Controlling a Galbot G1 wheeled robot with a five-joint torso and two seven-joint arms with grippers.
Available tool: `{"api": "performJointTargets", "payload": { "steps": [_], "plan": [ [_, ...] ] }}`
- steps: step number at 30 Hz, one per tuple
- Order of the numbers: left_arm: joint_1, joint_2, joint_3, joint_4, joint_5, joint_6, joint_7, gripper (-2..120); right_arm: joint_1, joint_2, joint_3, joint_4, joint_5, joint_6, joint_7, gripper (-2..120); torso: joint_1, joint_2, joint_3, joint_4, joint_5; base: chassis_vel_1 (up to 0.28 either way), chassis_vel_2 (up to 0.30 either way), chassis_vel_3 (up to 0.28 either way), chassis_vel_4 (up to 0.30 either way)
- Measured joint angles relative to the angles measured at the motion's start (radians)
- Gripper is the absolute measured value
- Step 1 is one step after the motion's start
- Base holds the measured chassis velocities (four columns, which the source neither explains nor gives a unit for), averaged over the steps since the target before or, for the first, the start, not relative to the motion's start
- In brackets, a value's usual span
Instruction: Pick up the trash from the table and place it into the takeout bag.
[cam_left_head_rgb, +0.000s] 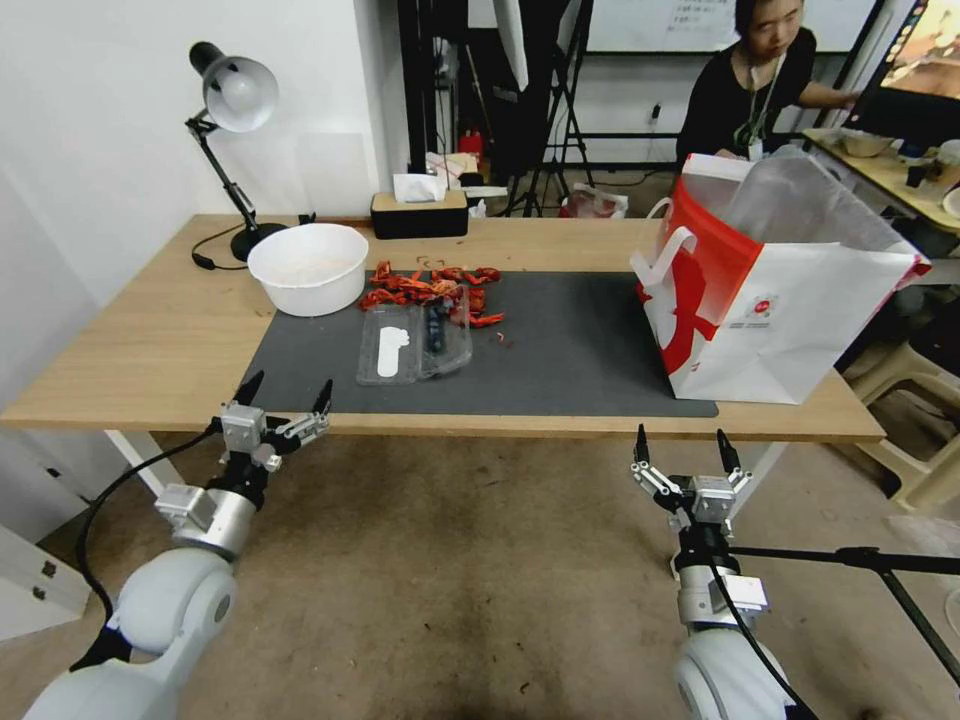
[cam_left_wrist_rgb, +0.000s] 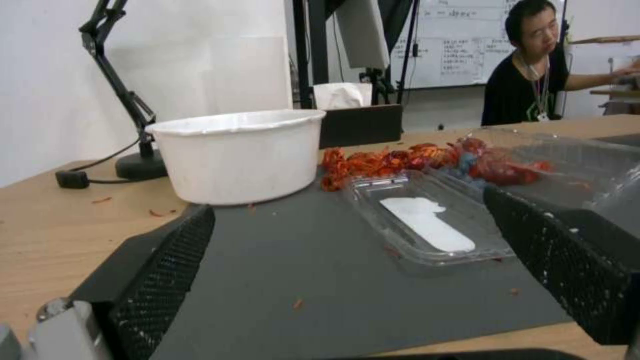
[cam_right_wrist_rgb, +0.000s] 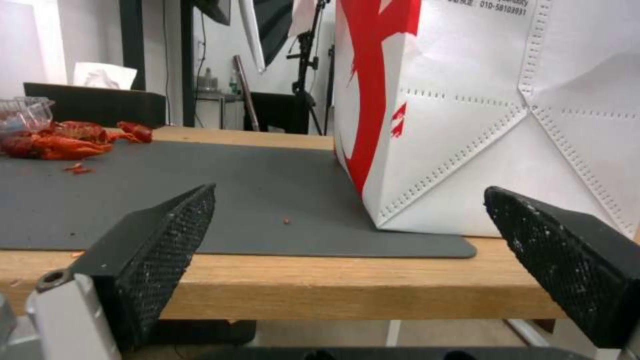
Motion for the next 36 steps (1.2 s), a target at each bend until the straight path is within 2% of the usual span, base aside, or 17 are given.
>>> {"api": "performJointTargets", "payload": {
  "steps": [16, 36],
  "plan": [
    [0.085, -0.027, -0.052, 0.016, 0.012, -0.062, 0.029, 100, 0.011, 0.0, -0.003, 0.003, 0.006, -0.001, -0.006, 100, 0.0, 0.0, 0.0, 0.0001, 0.0001, 0.0, 0.0, 0.0, 0.0],
    [0.08, -0.033, -0.047, 0.026, 0.015, -0.078, 0.032, 100, 0.014, 0.006, -0.005, 0.003, 0.005, 0.001, -0.016, 100, 0.0, 0.0, 0.0, 0.0, 0.0, 0.0, 0.0, 0.0, 0.0]
  ]
}}
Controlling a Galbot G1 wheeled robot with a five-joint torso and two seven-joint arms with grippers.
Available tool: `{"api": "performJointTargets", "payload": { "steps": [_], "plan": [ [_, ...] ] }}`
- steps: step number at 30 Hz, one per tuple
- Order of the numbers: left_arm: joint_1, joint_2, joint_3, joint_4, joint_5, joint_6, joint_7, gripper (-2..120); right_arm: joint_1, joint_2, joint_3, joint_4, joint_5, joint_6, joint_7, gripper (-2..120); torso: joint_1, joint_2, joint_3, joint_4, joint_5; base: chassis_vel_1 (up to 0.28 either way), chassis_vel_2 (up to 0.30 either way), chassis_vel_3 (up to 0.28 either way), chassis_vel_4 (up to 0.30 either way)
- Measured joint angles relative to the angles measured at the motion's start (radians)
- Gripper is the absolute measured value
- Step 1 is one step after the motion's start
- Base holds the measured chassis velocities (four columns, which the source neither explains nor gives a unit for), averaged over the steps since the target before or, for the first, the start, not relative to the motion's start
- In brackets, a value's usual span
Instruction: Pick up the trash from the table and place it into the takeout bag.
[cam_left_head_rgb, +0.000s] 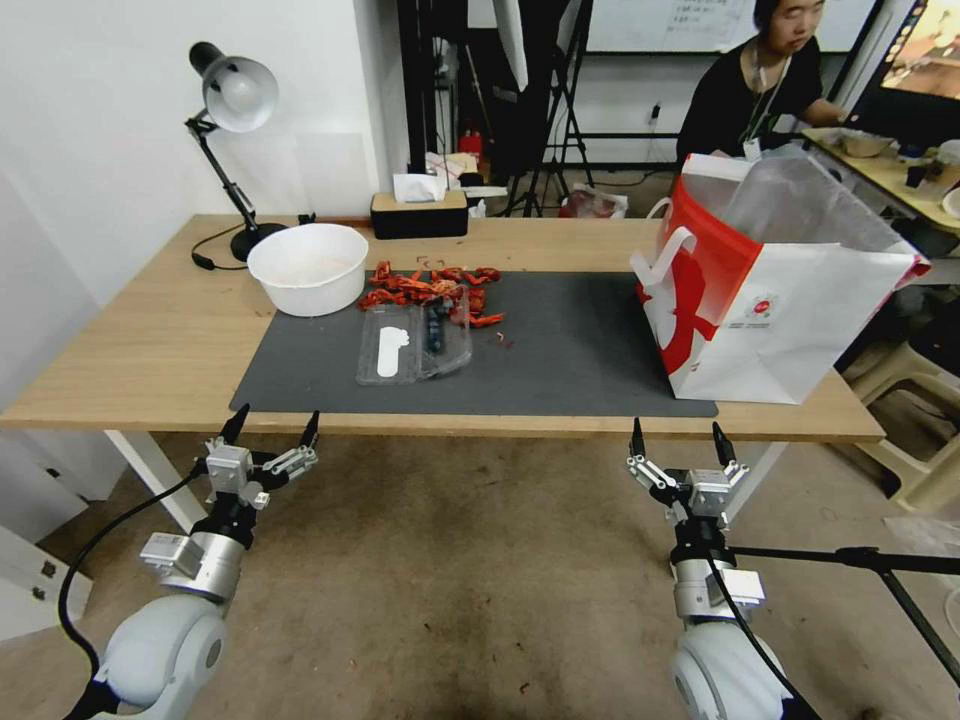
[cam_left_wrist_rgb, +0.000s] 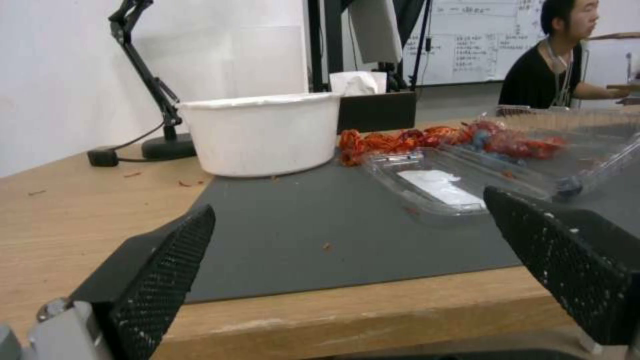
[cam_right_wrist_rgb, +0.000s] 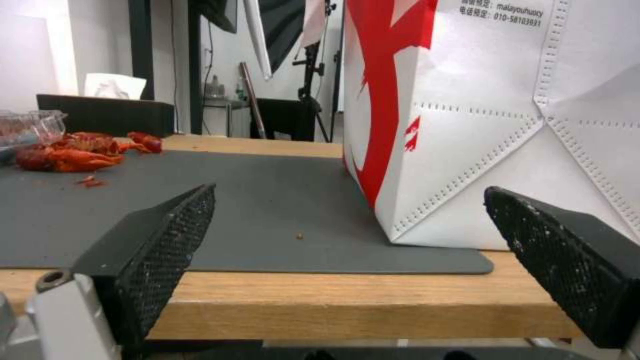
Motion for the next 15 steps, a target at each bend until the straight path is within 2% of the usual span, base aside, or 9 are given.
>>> {"api": "performJointTargets", "payload": {
  "steps": [15],
  "plan": [
    [-0.001, 0.0, 0.001, 0.0, 0.0, 0.0, -0.001, 100, 0.0, 0.0, 0.0, -0.001, -0.001, 0.001, 0.0, 100, 0.0, 0.0, 0.0, 0.0, 0.0, 0.0, 0.0, 0.0, 0.0]
  ]
}}
